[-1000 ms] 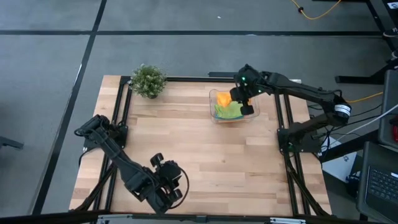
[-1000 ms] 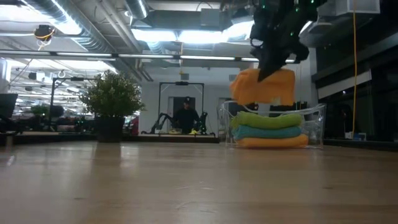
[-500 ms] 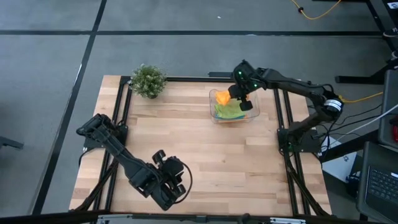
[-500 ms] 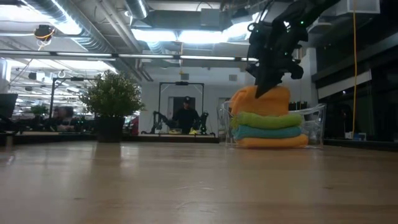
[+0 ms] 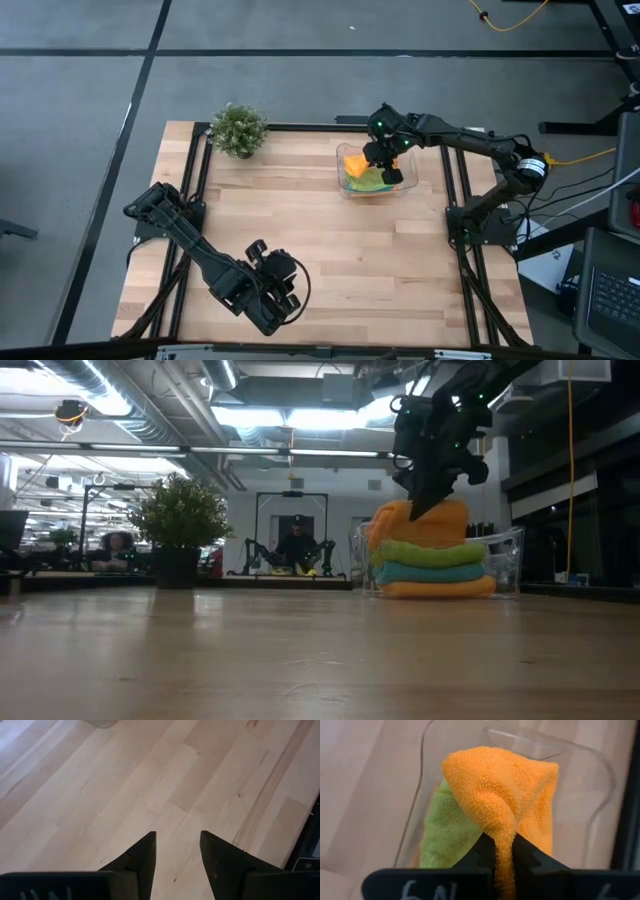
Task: Fold microfiber towels
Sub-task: Stack the orange microfiber cloth on top of the green microfiber cloth in the bin
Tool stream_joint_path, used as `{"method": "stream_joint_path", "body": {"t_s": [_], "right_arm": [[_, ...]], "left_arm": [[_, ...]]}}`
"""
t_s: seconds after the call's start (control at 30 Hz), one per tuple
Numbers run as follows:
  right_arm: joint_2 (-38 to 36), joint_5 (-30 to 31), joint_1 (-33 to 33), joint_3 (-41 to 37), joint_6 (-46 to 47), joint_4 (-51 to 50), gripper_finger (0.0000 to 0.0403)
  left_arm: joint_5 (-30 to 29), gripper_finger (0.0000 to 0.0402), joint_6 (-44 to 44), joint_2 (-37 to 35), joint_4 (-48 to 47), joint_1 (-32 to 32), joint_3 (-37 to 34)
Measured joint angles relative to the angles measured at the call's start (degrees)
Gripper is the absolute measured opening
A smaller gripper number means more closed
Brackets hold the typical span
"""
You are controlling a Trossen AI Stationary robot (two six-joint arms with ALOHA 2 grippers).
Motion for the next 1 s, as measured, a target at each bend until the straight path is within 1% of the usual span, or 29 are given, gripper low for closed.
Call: {"method": "stream_joint_path", "body": {"t_s": [0.17, 0.37, 0.47, 0.53, 0.7, 0.8, 0.9, 1.0], "right_arm": [[1.90, -0.43, 1.74, -0.01, 3.03, -1.35, 0.0023], [2.42, -0.46, 3.80, -0.01, 3.63, -5.20, 0.0023], [2.42, -1.62, 4.12, -0.01, 6.49, -6.10, 0.0026], [2.44, -1.81, 4.10, -0.01, 8.54, -6.02, 0.0050], [2.44, -0.99, 4.08, -0.01, 11.07, -5.99, 0.0140], [2.44, 0.09, 4.08, -0.01, 12.25, -6.06, 0.0185], [2.44, 0.09, 4.35, -0.01, 12.41, -7.22, 0.0219], [2.44, 0.19, 4.83, -0.01, 12.57, -9.31, 0.0240]], "left_arm": [[0.01, 0.0145, -0.01, 0.00, 0.04, -0.02, 0.00], [-0.01, 0.0145, 0.00, 0.00, 0.09, -0.24, 0.00], [0.00, 0.0145, 0.00, 0.00, 0.07, -0.23, 0.00], [0.00, 0.0145, 0.03, 0.00, 0.07, -0.23, 0.00], [-0.01, 0.0145, 0.46, 0.00, 0.04, -0.22, 0.00], [0.00, 0.0145, 0.46, 0.00, 0.04, -0.22, 0.00], [-0.01, 0.0145, 0.44, 0.00, 0.07, -0.22, 0.00], [-0.01, 0.0145, 0.44, 0.00, 0.15, -0.24, 0.00]]}}
